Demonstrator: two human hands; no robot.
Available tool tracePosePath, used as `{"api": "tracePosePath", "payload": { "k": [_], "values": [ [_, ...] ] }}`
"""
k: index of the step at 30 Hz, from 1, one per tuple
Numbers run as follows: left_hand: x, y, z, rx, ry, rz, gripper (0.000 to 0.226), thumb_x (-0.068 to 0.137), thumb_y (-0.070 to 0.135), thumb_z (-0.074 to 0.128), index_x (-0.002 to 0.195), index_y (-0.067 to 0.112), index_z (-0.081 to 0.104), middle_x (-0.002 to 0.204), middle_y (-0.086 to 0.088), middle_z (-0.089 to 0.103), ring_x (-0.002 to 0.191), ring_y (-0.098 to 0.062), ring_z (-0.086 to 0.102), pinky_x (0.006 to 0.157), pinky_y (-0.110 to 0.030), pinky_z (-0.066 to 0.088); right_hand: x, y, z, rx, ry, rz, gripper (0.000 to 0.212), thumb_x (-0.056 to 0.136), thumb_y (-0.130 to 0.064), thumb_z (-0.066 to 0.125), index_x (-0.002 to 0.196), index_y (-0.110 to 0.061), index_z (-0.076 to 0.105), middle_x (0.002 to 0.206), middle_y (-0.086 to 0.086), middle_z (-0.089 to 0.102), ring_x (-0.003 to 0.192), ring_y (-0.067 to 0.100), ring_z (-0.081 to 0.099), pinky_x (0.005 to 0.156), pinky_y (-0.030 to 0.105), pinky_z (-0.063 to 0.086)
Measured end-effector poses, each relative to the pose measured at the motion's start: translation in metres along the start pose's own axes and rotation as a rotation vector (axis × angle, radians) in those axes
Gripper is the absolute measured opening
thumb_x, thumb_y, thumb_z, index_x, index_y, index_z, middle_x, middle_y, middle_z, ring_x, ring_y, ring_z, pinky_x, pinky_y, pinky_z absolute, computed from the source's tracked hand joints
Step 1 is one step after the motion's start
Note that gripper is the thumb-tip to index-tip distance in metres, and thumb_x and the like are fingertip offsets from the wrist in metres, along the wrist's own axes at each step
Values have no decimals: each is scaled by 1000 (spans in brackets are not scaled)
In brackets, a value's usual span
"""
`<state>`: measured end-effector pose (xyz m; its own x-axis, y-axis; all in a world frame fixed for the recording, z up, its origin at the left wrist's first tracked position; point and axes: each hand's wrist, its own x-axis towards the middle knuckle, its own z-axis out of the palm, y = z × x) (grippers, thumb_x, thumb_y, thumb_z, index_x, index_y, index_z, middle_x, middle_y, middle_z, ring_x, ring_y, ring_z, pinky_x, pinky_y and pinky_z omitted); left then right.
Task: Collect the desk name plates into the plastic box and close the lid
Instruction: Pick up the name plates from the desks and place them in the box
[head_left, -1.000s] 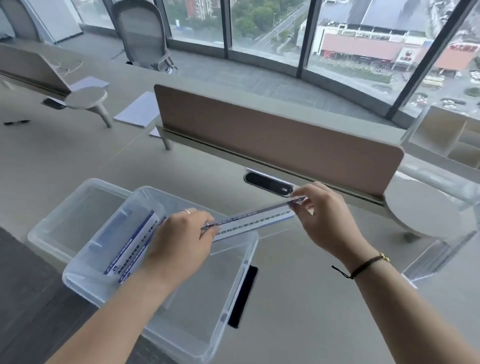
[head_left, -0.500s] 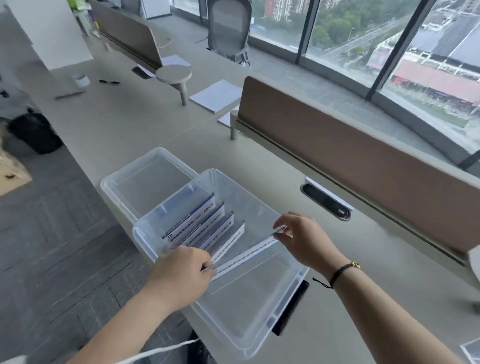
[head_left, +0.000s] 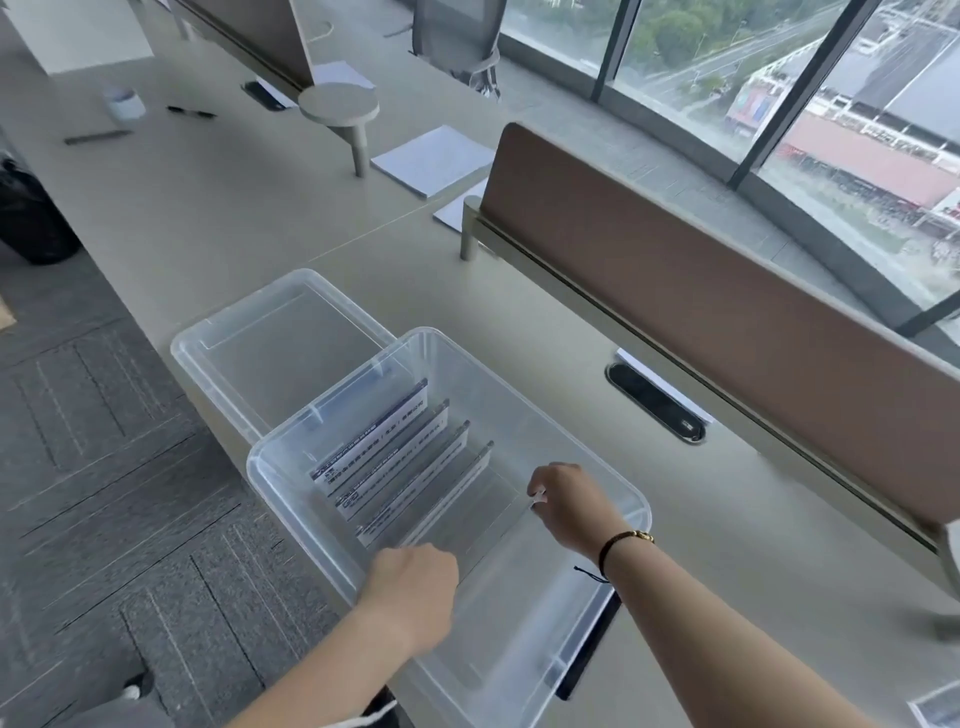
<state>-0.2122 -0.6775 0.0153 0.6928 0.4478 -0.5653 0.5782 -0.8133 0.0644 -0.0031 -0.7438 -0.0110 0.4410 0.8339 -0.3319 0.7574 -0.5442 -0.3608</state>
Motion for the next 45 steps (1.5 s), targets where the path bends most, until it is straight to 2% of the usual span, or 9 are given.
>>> {"api": "tracePosePath", "payload": {
  "k": [4,11,18,27,31,36,39,41,45],
  "values": [
    [8,-4,5,12,-17,11,4,88,22,58,86,20,61,84,-3,67,85,-27,68,65,-29,42,6,-3,13,8,32,47,17,87,-5,60,99,-16,65,103,4,62,90,27,62,72,33,50],
    [11,-17,6,43,-22,1,7,89,20,58,83,23,55,90,-3,71,85,-25,69,64,-27,40,16,-13,22,99,56,89,19,85,-5,60,100,-18,61,95,3,62,85,23,59,67,29,44],
    [17,-31,5,33,9,0,8,88,23,60,80,22,58,74,0,61,78,-23,69,60,-28,39,29,-23,22,123,68,105,21,83,-5,63,99,-18,64,92,-1,57,87,22,59,68,26,41],
    [18,-37,2,20,28,19,13,89,20,59,77,22,53,72,0,55,81,-24,69,62,-28,38,34,-30,23,177,75,149,23,82,-3,61,97,-20,63,92,-1,57,85,21,56,66,25,39],
    [17,-37,0,17,11,27,13,89,21,60,78,22,52,83,-3,68,83,-24,69,64,-29,37,31,-30,23,207,53,176,26,83,-4,62,104,-20,64,99,0,57,91,20,57,70,25,41],
    [18,-38,-5,23,-22,47,11,87,22,62,81,23,54,76,0,55,85,-24,68,64,-28,37,18,-33,22,245,1,196,47,85,-7,61,126,-28,52,111,-1,56,104,19,62,82,30,51],
    [20,-41,-14,10,16,82,5,90,28,60,89,24,59,82,-1,62,88,-24,68,64,-27,38,5,-36,14,272,38,204,53,87,-7,60,133,-29,47,113,-2,54,101,16,64,88,34,53],
    [22,-44,-23,-7,52,107,16,92,38,57,92,22,61,91,-2,69,90,-25,68,67,-29,43,-6,-38,7,298,65,210,52,88,-7,61,133,-29,47,117,-3,55,98,13,66,88,32,53],
    [32,-42,-42,-85,117,184,25,93,44,52,79,23,54,85,0,70,83,-24,68,70,-32,51,-35,-33,-13,371,98,265,39,88,-12,63,123,-28,58,113,-5,63,92,9,68,83,25,53]
  ]
}}
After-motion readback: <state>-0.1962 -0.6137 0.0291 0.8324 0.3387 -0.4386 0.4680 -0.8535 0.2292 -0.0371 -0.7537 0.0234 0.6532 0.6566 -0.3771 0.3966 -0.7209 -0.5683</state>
